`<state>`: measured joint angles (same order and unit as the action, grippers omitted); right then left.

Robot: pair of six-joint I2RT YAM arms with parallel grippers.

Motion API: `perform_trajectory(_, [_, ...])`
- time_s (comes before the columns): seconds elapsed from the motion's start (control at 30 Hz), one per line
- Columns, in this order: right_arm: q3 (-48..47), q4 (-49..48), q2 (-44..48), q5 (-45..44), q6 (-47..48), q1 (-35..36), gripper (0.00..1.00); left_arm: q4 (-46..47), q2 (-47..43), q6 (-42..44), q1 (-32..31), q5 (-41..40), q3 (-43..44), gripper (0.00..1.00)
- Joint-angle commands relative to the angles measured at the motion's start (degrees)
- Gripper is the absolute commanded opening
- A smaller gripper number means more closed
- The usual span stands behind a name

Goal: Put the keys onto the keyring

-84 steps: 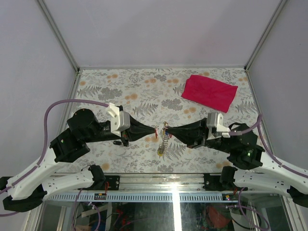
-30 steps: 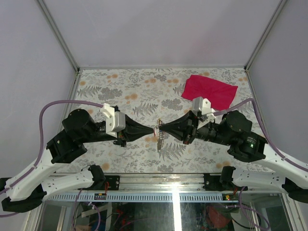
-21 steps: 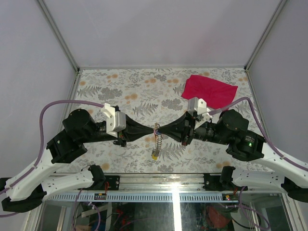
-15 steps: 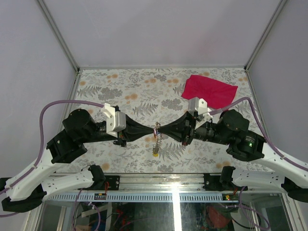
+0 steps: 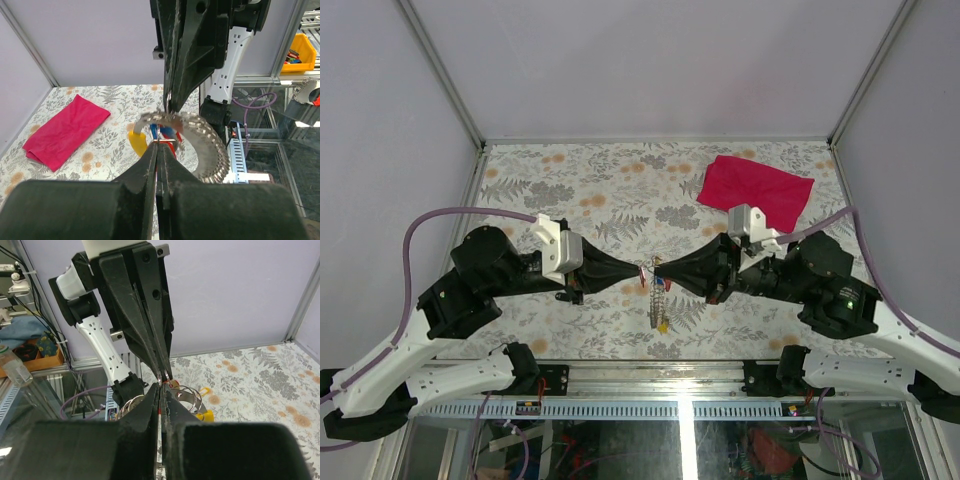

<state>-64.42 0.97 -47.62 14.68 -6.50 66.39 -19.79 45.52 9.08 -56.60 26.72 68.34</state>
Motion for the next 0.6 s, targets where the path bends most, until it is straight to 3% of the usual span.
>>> perform_trajectory(0.0, [-2.71,-2.7,-1.43,0.54,-0.08,0.45,0.0,1.29,-0.02,-0.43,-0.27,-0.22,0.79,0.0])
perform_trajectory(0.57, [-1.95,-4.25,-0.9,-2.02,-0.25,0.41,0.0,1.27,0.63,-0.12,-0.27,2.44,1.04,0.0])
